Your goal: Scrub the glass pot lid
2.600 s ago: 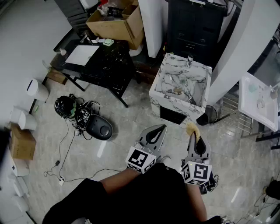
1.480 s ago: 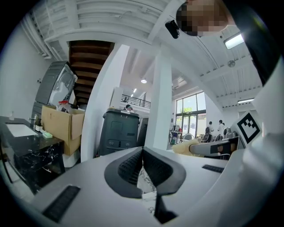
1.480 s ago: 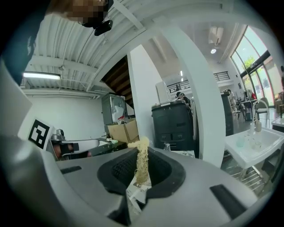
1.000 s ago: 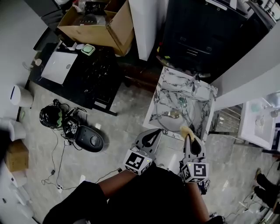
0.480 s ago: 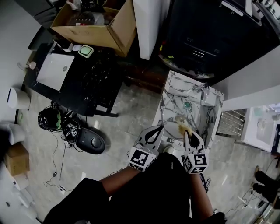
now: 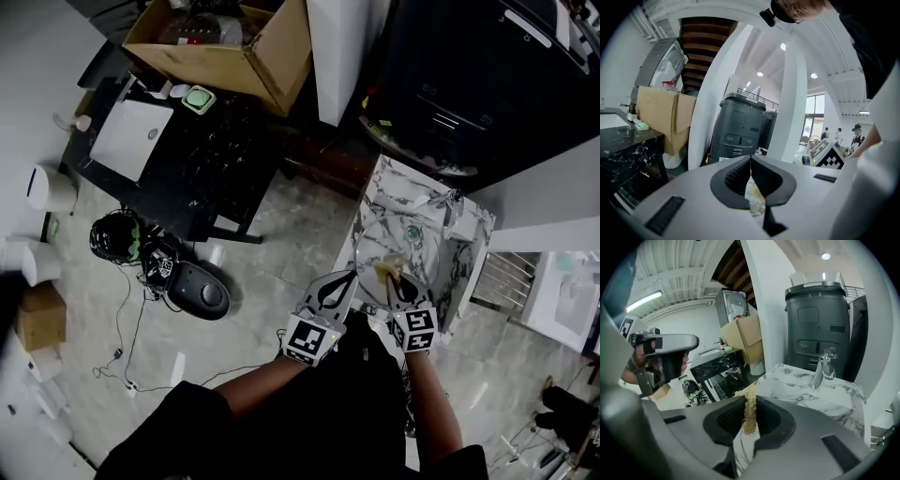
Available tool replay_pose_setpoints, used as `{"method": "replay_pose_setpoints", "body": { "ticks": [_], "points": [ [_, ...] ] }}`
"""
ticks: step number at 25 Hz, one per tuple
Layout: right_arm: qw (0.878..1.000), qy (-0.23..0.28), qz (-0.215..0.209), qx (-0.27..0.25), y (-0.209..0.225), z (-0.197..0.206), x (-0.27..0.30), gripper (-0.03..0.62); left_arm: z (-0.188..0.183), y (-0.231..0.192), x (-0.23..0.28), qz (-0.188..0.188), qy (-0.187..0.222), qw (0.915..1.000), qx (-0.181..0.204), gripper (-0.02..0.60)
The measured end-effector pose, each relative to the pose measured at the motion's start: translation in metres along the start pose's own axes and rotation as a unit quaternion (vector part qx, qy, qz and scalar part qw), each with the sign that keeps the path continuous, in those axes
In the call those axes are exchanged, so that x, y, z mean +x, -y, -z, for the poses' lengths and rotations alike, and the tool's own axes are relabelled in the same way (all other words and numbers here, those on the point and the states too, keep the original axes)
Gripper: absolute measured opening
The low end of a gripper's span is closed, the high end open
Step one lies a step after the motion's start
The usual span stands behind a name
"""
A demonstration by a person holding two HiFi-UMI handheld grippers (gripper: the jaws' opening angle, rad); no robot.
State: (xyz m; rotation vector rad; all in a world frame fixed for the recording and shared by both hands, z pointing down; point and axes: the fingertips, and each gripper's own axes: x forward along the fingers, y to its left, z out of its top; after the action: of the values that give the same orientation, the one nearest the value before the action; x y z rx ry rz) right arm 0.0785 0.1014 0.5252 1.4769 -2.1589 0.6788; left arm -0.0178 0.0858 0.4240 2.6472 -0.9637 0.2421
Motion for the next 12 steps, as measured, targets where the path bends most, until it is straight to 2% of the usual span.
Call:
{"method": "replay_pose_setpoints", "body": {
  "ticks": [6, 12],
  "points": [
    [0.998, -0.042, -0.043, -0.022, 0.012, 0.032, 0.039, 0.061, 0.018, 0.004, 0.019, -0.026, -0.011, 0.9995, -0.016, 0.017],
    [0.992, -0.079, -0.093, -0.037, 0.020, 0.064, 0.077, 0.061, 0.037, 0.004, 0.037, -0.059, -0.041, 0.9973, -0.016, 0.017]
  ]
}}
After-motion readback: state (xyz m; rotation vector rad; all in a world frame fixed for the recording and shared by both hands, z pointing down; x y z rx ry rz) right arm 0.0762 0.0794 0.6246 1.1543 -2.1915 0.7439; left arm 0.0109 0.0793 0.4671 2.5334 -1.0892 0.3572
